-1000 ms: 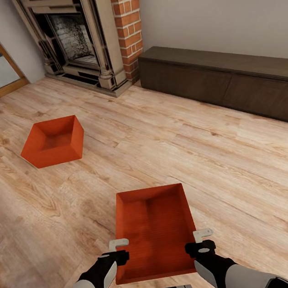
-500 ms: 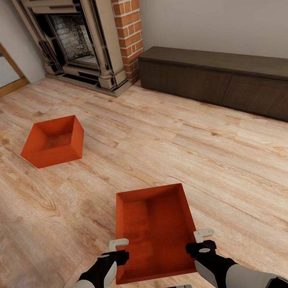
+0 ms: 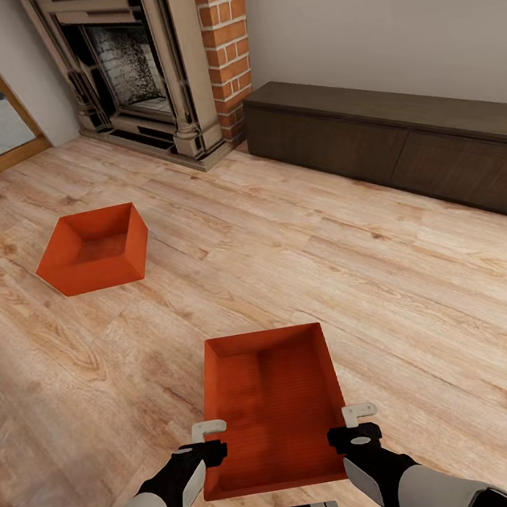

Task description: Move the two storage containers from the living room to the garage. In the garage, place one container on the floor and stack the other container on top of it (either order is fine).

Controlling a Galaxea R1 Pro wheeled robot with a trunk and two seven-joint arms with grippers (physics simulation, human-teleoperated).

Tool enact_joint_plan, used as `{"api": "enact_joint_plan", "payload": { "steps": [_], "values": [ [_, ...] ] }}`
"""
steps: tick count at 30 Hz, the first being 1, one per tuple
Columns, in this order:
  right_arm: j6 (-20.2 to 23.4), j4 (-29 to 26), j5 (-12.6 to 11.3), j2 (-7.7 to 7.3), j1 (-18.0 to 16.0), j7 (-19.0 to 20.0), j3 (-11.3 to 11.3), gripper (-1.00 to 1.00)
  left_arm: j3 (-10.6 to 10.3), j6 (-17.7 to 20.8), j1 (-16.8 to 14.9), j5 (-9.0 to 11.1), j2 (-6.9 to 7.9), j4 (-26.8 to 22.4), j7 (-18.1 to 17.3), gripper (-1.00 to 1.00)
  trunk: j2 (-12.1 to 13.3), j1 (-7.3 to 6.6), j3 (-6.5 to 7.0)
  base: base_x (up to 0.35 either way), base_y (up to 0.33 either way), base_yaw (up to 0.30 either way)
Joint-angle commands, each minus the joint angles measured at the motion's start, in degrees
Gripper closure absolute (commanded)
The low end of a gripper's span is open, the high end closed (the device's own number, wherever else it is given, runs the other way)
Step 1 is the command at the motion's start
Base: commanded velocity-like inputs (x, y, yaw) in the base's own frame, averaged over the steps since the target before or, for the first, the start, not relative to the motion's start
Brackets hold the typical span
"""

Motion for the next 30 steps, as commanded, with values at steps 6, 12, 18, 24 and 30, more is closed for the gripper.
{"api": "enact_joint_plan", "payload": {
  "steps": [6,12,18,24,30],
  "values": [
    [0.0,0.0,-0.5,0.08,0.0,-0.3,0.5,1.00,0.2,0.3,0.0,-0.2,-0.08,-0.1,0.1,1.00,0.0,-0.01,-0.03,0.000,0.000,0.000],
    [0.0,0.0,-0.4,0.06,0.0,-0.3,0.5,1.00,0.2,0.3,0.0,-0.2,-0.10,-0.1,0.1,1.00,0.0,-0.01,-0.03,0.000,0.000,0.000],
    [0.0,0.0,-0.5,-0.02,0.0,-0.3,0.5,1.00,0.2,0.5,0.0,-0.2,-0.23,-0.1,0.1,1.00,0.0,-0.01,-0.03,0.000,0.000,0.000],
    [0.0,0.0,-0.5,-0.02,0.0,-0.3,0.5,1.00,0.2,0.5,0.0,-0.2,-0.26,-0.1,0.1,1.00,0.0,-0.01,-0.03,0.000,0.000,0.000],
    [0.0,0.0,-0.5,-0.09,0.0,-0.3,0.5,1.00,0.2,0.5,0.0,-0.2,-0.26,-0.1,0.1,1.00,0.4,-0.23,0.15,0.000,0.000,0.000]
  ]
}}
